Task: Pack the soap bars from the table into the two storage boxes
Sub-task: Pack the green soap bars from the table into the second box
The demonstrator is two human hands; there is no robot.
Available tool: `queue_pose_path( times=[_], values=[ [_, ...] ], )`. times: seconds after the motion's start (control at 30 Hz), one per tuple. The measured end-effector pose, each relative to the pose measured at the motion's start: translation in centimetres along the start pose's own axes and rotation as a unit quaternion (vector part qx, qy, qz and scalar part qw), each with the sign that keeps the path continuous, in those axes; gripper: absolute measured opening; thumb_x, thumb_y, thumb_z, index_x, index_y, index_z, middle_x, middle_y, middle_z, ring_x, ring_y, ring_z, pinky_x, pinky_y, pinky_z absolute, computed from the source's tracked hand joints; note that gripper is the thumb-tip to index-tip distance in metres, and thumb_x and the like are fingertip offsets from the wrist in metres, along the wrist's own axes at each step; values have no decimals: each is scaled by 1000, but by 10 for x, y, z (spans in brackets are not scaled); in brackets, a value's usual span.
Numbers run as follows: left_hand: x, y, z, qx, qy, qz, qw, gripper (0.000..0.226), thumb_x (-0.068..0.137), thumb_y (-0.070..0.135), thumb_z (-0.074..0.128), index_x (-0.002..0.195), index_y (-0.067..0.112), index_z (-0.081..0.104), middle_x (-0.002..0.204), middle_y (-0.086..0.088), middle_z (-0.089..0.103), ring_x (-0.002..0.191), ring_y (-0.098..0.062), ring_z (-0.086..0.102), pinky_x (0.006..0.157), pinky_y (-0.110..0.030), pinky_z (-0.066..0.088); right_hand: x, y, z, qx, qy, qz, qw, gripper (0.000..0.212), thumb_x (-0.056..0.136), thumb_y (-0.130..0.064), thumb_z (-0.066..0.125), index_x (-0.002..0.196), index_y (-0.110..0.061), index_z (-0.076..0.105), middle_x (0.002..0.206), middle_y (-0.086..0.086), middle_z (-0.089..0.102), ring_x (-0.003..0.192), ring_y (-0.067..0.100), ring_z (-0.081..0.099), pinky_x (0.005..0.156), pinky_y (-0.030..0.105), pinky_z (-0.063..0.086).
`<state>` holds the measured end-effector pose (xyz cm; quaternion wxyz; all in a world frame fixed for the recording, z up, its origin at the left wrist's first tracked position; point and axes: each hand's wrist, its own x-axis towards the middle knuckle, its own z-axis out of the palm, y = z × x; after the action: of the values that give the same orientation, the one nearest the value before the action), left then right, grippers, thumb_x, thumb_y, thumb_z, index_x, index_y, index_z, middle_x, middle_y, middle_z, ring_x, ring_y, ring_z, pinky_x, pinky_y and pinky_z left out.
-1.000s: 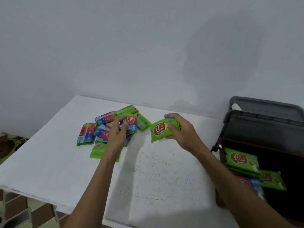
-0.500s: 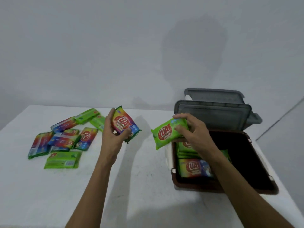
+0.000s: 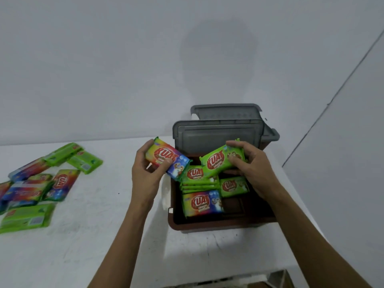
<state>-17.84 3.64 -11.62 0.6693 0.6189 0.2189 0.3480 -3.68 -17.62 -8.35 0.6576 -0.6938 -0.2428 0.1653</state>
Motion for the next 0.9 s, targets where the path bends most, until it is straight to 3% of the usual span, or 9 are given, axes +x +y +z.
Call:
queue_pose_path(
  times=[0.3,0.43,0.6,0.77,0.9],
  values=[
    [-21,-10,35,32,-11,-9,999,49,84,15,71,129,24,53,113,15,59,98,4,64,65,-17,55,3,36,-35,-116,135,79,981,29,95,-4,48,106,-24,65,111,2,60,100,22,64,72,45,61],
    [-24,-14,37,74,-11,-2,997,52,83,20,73,130,30,50,112,21,58,100,-1,64,69,-19,57,10,57,-34,-107,107,150,977,29,95,1,45,111,-16,62,120,10,53,106,28,60,65,38,62],
    [-28,-14,39,151,-34,29,988,57,83,26,72,133,32,47,111,24,55,99,-7,64,73,-20,57,16,74,-31,-120,31,214,969,31,95,5,43,116,-13,57,124,15,51,96,24,61,66,37,62],
    [-29,-16,40,181,-38,46,982,58,82,27,74,132,33,46,113,16,57,98,-12,65,76,-28,59,13,82,-31,-396,2,144,907,40,90,1,44,124,-15,60,121,12,60,107,30,59,82,26,48],
    [-30,-16,40,186,-37,52,980,57,80,28,75,129,34,46,114,16,55,98,-11,64,75,-25,58,10,82,-24,-512,-4,118,851,38,92,-6,42,125,-14,58,117,17,51,98,43,56,87,40,46]
  ],
)
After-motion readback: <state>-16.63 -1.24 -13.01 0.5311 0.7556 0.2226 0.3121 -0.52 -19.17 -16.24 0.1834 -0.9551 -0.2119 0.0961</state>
